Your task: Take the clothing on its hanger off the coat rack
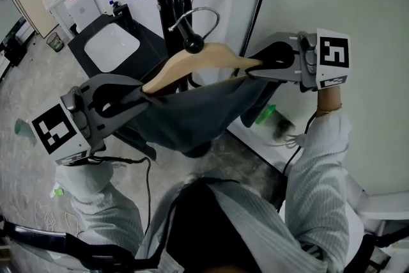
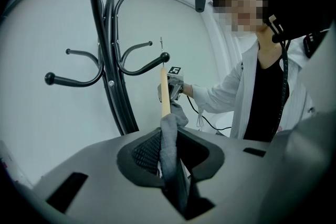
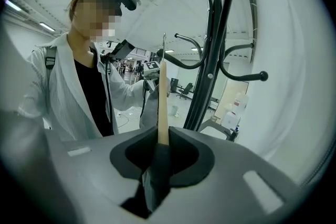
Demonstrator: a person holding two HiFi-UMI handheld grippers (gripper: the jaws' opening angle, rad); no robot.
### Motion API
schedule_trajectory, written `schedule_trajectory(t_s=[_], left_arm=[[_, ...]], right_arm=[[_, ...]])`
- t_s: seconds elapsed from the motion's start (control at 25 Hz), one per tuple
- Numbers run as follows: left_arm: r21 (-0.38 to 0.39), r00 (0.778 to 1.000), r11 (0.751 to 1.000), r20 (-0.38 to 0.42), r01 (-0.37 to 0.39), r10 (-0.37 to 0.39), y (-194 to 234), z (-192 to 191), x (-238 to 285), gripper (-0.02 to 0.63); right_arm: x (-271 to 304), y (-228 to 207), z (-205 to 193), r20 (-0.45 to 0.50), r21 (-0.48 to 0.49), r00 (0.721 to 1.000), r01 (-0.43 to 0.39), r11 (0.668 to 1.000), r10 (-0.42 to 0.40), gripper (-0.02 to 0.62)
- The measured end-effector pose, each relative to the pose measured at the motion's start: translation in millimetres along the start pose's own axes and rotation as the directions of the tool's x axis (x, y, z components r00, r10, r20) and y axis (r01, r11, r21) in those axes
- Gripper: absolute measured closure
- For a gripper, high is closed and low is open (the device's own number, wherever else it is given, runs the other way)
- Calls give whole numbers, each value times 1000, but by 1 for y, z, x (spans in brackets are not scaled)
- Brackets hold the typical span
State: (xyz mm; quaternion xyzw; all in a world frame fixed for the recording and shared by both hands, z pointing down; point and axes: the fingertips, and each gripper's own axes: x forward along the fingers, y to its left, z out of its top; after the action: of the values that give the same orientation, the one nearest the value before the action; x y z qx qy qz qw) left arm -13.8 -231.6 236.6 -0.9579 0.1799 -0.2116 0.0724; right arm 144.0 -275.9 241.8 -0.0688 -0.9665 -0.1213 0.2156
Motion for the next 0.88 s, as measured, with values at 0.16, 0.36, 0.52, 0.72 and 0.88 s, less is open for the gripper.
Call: schedule_trajectory(t_s=[0.16, 0.36, 0.52, 0.72, 0.88], left_arm=[[24, 1000, 999, 0, 29, -29, -17, 9, 7, 528], [36, 996, 996, 0, 85, -85, -33, 14, 24, 528], [50, 985, 984, 14, 173, -174, -62, 16, 51, 528], [64, 958, 957, 32, 282, -284, -76, 17, 86, 528], [54, 934, 934, 36, 352, -354, -74, 9, 107, 528]], right_arm=[[-14, 21, 0, -10, 10, 999, 32, 999, -32, 537], [-32, 45, -9, -14, 51, 996, 92, 995, -91, 536], [-54, 85, -28, -37, 107, 985, 170, 980, -167, 537], [-76, 111, -51, -67, 168, 962, 272, 948, -264, 537], [-80, 116, -71, -85, 214, 948, 317, 924, -306, 537]])
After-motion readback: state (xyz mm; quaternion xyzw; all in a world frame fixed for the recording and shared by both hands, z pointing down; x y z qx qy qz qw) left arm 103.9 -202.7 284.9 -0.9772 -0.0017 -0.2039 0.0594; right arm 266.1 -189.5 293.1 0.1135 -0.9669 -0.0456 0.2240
